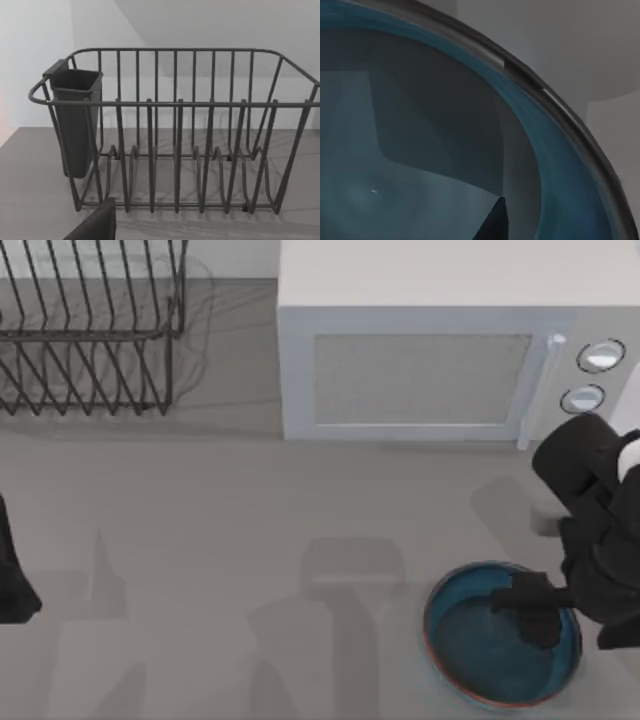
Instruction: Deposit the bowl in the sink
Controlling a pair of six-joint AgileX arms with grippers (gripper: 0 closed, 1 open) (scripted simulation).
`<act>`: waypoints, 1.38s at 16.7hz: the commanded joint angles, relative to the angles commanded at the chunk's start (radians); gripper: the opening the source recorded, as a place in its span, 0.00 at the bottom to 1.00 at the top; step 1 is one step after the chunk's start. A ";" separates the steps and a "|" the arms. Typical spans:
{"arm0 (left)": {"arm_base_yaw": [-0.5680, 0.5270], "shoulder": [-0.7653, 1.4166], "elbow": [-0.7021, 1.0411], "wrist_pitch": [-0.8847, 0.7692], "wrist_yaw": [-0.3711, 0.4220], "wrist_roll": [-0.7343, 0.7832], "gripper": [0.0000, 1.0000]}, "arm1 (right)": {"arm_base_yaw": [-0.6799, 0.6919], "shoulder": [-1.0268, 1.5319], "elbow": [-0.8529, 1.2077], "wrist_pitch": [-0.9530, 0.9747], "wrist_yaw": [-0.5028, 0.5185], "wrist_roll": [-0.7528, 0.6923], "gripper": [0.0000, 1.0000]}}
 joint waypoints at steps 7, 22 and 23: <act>0.000 0.000 0.000 0.000 0.000 0.000 1.00 | 0.000 0.000 0.000 0.000 0.000 0.000 0.00; 0.000 0.000 0.000 0.000 0.000 0.000 1.00 | -0.003 -0.054 0.236 -0.313 0.001 0.004 0.00; 0.000 0.000 0.000 0.000 0.000 0.000 1.00 | -0.003 -0.067 0.282 -0.385 0.001 0.002 0.00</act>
